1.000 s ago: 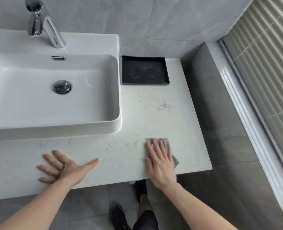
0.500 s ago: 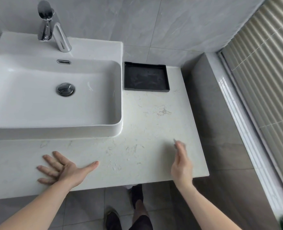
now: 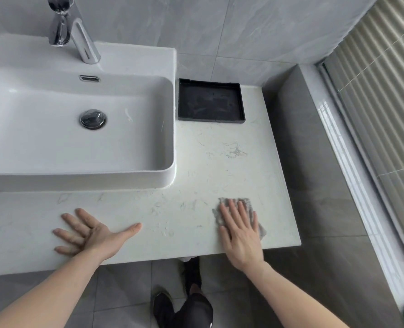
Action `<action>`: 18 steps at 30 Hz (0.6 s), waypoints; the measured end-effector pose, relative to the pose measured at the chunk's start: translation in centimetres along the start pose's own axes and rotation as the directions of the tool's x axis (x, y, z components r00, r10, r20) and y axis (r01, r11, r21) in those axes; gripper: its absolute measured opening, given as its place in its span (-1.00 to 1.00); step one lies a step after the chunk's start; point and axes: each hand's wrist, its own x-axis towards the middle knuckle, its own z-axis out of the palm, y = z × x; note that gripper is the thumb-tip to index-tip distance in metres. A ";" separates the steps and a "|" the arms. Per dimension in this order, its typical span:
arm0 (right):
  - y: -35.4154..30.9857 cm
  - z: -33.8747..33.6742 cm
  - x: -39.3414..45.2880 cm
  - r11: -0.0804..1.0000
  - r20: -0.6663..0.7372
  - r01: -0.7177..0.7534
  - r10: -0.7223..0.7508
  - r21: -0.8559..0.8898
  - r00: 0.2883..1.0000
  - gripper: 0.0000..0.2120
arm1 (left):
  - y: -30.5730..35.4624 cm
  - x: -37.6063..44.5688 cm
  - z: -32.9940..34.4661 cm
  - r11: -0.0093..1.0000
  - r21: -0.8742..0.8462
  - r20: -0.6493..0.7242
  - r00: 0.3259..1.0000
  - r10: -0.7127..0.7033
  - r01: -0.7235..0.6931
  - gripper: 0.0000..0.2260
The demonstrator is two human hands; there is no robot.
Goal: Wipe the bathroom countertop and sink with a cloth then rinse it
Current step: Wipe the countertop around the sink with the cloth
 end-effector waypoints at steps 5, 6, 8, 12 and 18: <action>8.7 -2.1 0.3 0.975 -0.126 -0.196 0.208 0.099 0.970 -0.52 | 0.0 0.2 0.0 1.000 -0.013 0.004 1.000 -0.010 0.010 0.58; 9.7 -2.5 0.4 0.964 -0.153 -0.240 0.256 0.116 0.954 -0.53 | 0.0 0.2 0.0 1.000 -0.016 0.007 1.000 -0.013 0.013 0.58; 10.1 -3.2 0.9 0.908 -0.188 -0.375 0.408 0.187 0.894 -0.55 | 0.1 0.1 -0.1 1.000 -0.019 0.013 1.000 -0.011 0.011 0.57; 6.1 -3.2 2.1 0.786 -0.198 -0.481 0.581 0.388 0.790 -0.54 | 0.4 0.0 -0.5 1.000 -0.014 0.033 0.999 -0.020 0.020 0.55; -6.4 1.1 1.9 0.920 -0.025 -0.033 0.046 0.390 0.999 -0.39 | 0.9 0.2 -0.9 0.996 0.020 0.070 0.994 -0.085 0.084 0.56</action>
